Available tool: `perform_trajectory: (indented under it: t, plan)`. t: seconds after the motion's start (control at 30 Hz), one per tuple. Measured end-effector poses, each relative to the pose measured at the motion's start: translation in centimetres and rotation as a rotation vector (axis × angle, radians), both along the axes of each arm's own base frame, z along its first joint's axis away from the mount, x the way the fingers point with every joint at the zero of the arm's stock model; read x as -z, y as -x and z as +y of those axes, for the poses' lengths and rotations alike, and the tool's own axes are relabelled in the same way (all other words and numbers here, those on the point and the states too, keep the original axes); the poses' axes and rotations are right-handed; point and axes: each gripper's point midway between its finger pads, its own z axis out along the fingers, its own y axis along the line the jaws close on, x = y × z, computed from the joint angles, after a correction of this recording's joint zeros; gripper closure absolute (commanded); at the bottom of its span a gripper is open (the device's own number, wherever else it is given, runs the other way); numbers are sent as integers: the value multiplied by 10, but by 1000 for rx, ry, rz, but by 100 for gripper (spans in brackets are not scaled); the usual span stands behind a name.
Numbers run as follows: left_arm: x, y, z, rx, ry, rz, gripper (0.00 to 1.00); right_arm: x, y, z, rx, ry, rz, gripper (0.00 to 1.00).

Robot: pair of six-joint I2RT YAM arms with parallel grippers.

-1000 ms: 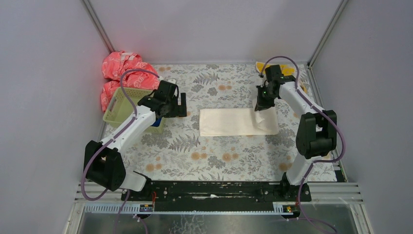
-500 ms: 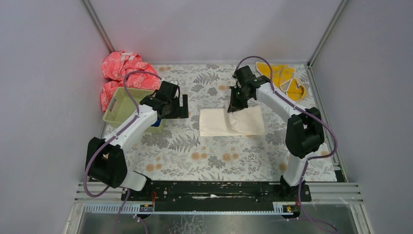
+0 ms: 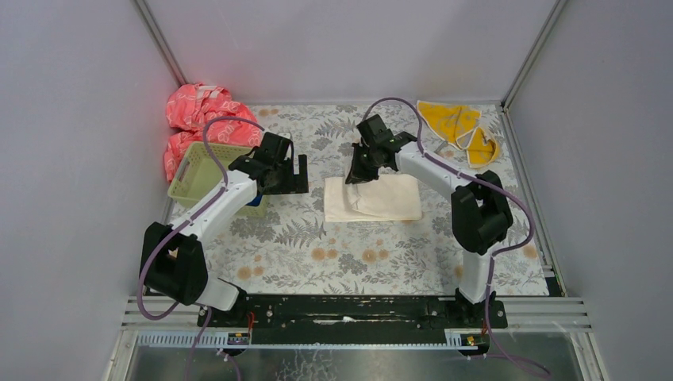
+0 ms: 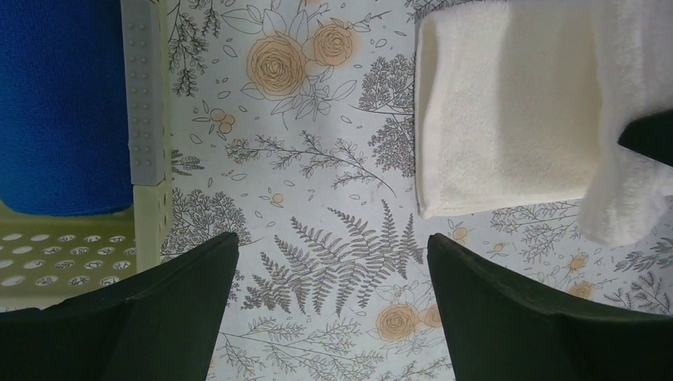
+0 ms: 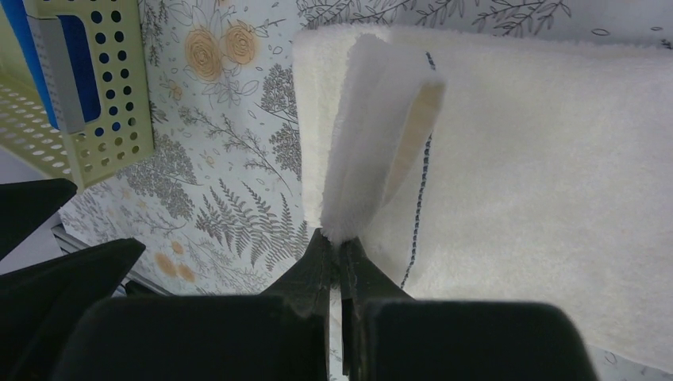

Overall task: Roll the towels
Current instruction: Fold the towel at the center of the board.

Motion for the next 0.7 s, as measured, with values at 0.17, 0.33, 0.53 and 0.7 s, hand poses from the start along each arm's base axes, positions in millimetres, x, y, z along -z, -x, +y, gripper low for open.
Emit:
perform_trajectory:
  t: [0.17,0.33,0.53,0.7]
  plan:
    - [1,0,-1,4,5,5,11,15,-5,15,1,-12,4,97]
    - [2,1,-1,4,5,8,11,36,-9,22,13,-17,24,91]
    - [4,1,-3,9,9,18,11,52,-4,34,-18,-31,54,91]
    - [6,2,-4,12,12,25,11,53,5,41,-62,-38,61,64]
